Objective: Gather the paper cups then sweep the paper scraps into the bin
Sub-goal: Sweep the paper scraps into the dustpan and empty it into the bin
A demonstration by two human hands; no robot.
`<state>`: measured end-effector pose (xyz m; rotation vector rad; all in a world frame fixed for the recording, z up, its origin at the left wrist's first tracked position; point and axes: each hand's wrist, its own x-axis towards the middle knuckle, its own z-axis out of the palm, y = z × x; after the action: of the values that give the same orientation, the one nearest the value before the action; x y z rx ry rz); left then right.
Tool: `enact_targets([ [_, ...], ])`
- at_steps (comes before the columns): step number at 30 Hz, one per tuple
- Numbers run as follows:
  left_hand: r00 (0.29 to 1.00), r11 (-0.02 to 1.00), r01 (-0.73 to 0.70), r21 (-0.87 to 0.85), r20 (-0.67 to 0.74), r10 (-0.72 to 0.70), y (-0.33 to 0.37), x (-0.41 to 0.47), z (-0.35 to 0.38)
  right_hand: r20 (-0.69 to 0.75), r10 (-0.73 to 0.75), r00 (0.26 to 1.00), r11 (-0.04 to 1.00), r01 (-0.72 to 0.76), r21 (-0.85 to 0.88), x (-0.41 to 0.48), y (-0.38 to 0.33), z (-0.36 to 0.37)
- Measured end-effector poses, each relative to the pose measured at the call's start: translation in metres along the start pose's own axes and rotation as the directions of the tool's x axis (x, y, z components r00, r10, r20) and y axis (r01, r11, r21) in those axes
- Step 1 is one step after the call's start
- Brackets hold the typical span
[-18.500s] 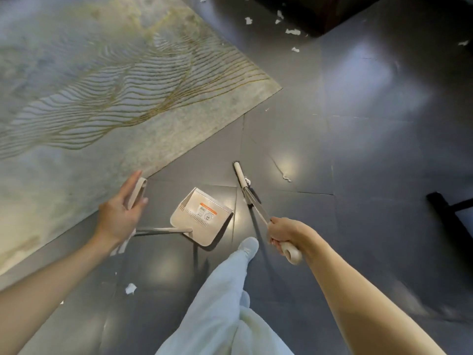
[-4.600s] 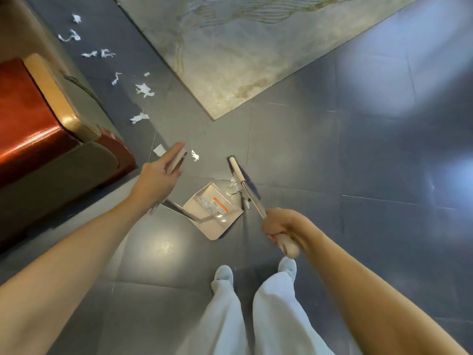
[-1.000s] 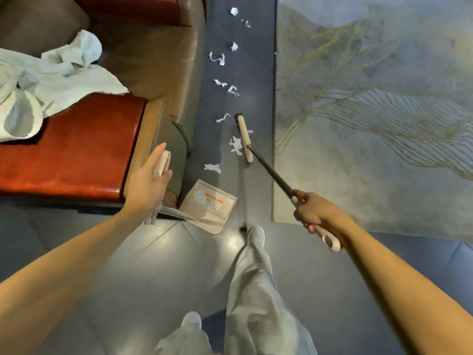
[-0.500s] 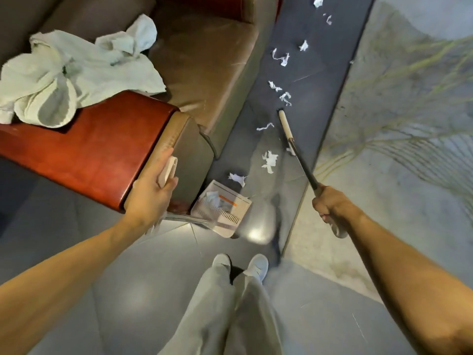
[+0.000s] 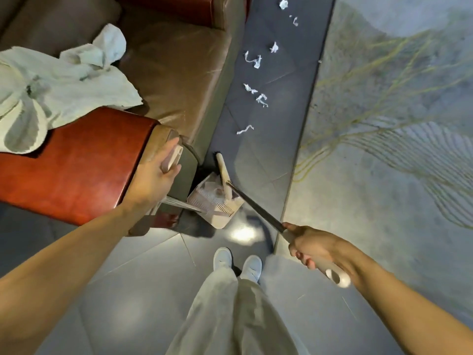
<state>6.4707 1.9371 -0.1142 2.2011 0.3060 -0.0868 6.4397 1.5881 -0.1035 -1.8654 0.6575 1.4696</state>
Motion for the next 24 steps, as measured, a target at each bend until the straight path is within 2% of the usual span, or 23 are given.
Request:
enact_targets([
  [3, 1.000, 1.000, 0.010, 0.016, 0.016, -0.010, -0.004, 0.003, -0.003, 0.017, 0.044, 0.999, 0.994, -0.045, 0.097, -0.016, -0.006, -0.018],
  [6, 1.000, 0.999, -0.006, 0.038, -0.009, 0.007, -0.004, 0.006, -0.002, 0.027, 0.009, 1.000, 0.993, -0.012, 0.114, -0.036, -0.016, -0.036],
  [10, 0.999, 1.000, -0.025, -0.020, -0.032, 0.024, 0.010, 0.022, 0.008, -0.050, -0.045, 0.998, 0.996, 0.049, 0.068, -0.053, -0.039, -0.055],
  [18, 0.994, 0.999, -0.014, -0.030, -0.107, 0.011, 0.045, 0.097, 0.029, -0.198, -0.169, 0.966, 0.970, 0.198, 0.140, -0.031, -0.093, -0.134],
  [21, 0.993, 0.998, 0.012, -0.055, -0.115, -0.019, 0.059, 0.136, 0.040, -0.255, -0.217, 0.942, 0.965, 0.247, 0.092, -0.004, -0.129, -0.172],
  [24, 0.990, 1.000, -0.002, -0.006, -0.139, 0.001, 0.076, 0.175, 0.052, -0.262, -0.301, 0.917, 0.953, 0.285, -0.097, 0.031, -0.183, -0.221],
])
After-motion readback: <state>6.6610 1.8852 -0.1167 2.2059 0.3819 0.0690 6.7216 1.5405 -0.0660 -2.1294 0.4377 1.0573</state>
